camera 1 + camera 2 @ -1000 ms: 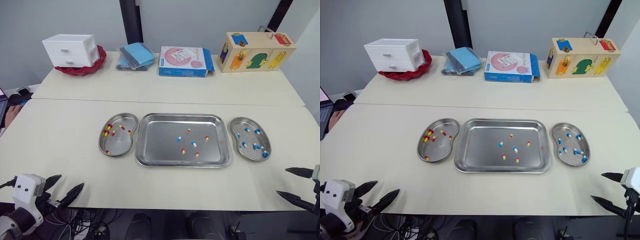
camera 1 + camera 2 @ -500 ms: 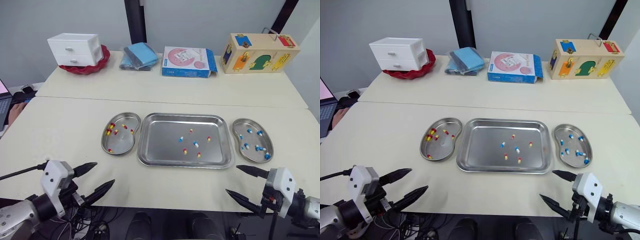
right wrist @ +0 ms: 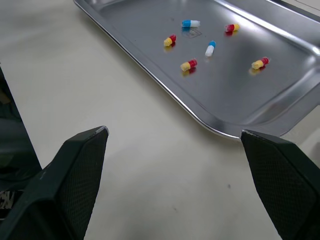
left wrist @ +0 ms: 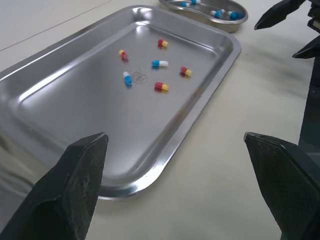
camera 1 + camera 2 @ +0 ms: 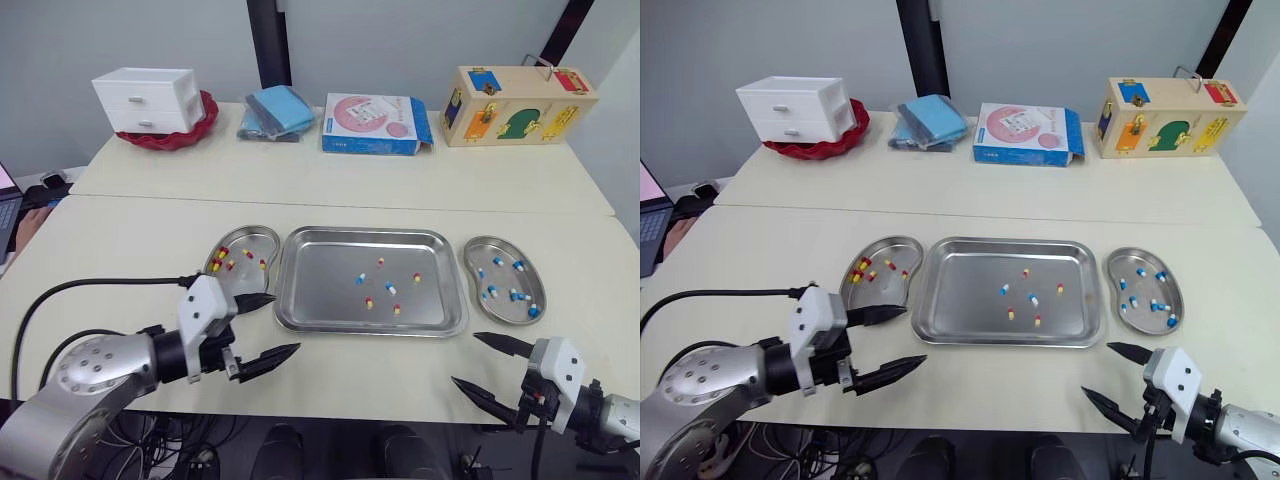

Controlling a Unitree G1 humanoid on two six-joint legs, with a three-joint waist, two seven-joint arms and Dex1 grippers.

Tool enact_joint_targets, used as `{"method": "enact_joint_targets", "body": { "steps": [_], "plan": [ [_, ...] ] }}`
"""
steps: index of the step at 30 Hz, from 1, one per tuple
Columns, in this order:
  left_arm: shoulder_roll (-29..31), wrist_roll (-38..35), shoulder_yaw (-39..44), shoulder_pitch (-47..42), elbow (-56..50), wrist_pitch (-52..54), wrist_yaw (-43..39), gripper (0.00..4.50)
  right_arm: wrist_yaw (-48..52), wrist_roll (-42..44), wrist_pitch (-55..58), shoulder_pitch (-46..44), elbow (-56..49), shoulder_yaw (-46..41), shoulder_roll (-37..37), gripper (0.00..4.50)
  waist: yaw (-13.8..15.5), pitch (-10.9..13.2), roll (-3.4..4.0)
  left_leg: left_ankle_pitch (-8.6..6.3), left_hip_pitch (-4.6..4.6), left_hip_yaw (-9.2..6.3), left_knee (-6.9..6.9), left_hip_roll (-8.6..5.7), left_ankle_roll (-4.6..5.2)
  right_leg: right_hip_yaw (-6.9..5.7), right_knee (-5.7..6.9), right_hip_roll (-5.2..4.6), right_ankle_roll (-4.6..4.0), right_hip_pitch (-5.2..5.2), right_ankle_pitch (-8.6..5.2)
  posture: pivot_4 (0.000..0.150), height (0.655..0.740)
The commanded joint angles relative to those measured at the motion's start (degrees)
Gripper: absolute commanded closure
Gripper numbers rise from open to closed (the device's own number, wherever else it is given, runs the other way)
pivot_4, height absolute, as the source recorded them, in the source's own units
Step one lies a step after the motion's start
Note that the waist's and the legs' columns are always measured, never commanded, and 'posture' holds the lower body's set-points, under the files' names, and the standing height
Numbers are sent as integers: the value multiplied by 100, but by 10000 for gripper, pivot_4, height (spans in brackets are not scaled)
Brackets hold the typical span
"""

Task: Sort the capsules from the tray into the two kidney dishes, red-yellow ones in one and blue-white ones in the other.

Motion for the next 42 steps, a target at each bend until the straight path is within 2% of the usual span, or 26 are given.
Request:
{"method": "enact_joint_targets", "body": {
  "steps": [1,3,5,12,18,26,35,42],
  "plan": [
    [-134,372,-584,-480,312,-185,-17,3576,-54,10,-152,64,-131,11,25,0,2,0,1,0,0,0,1,-1,0,0,1,0,0,0,0,1500,7400],
    [-213,488,-868,-762,512,-270,-127,7658,-116,29,-84,74,-228,34,15,0,7,0,1,0,0,0,2,-1,0,0,1,0,0,0,0,1500,7400],
    [-386,673,-1236,-1192,817,-320,-198,13851,-196,72,41,73,-356,45,-9,0,5,0,1,0,-2,-1,3,-1,0,0,1,0,0,0,0,1500,7400],
    [-1070,1320,-2264,-2666,1920,-395,-378,13851,-430,142,424,-36,-652,74,-82,0,25,-1,3,1,-4,-7,7,-6,0,-5,4,0,4,3,3,1500,7400],
    [-1566,1818,-2806,-3438,2745,-452,-480,13851,-559,126,531,-65,-714,132,-28,0,23,-2,3,1,-7,-8,8,-8,0,-6,4,0,4,2,4,1500,7400],
    [-2126,2282,-3166,-3922,3679,-865,-735,13851,-630,68,426,69,-677,168,37,0,16,-2,4,1,-7,-9,8,-9,0,-7,6,0,4,3,4,1500,7400],
    [-2269,2674,-3416,-4145,4577,-1305,-1329,13851,-696,17,366,248,-763,186,95,0,13,-3,5,1,-8,-10,9,-9,0,-8,8,0,4,3,4,1500,7400],
    [-2585,3126,-3599,-4465,5158,-1487,-1334,13851,-764,-17,340,355,-819,211,123,0,14,-3,6,1,-8,-12,10,-11,1,-9,9,0,4,4,4,1500,7400]
  ]
}}
